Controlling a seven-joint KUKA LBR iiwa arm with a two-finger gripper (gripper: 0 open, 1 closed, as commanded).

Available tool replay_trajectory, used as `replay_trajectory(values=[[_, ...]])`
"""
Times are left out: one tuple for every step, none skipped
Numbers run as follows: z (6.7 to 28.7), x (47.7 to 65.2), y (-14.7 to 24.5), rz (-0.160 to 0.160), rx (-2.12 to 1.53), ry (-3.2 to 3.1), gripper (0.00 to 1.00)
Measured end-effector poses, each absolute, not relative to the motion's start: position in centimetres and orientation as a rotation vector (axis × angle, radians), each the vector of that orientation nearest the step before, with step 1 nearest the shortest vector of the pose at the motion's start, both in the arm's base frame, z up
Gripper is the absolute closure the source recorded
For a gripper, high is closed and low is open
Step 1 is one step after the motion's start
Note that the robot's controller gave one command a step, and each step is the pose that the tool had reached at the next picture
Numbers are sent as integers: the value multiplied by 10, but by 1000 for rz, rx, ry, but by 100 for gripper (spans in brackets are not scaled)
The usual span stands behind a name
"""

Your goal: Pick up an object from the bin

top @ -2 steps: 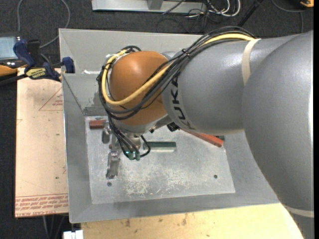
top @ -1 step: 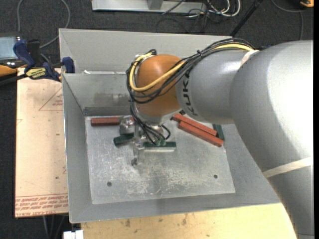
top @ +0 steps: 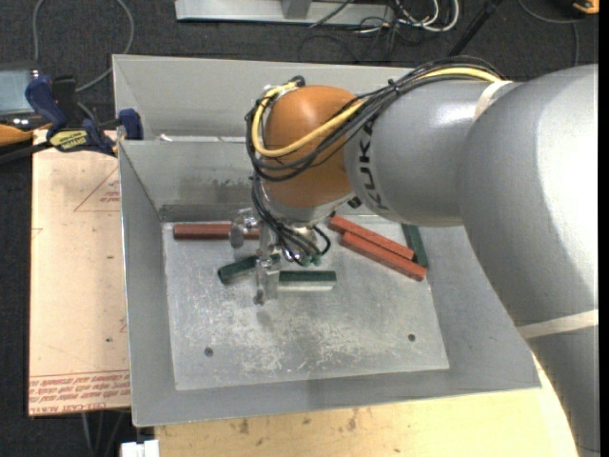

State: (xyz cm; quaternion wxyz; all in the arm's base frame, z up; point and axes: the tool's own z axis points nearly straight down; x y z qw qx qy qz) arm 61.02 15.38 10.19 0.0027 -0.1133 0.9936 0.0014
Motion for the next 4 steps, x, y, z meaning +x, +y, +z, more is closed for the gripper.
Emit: replay_trajectory(values=[[100,604,153,1,-496,3101,0],[68,599,160,3,-528,3098,0],[69,600,161,4,-524,3096,0],[70,600,161,4,-523,3094,100]])
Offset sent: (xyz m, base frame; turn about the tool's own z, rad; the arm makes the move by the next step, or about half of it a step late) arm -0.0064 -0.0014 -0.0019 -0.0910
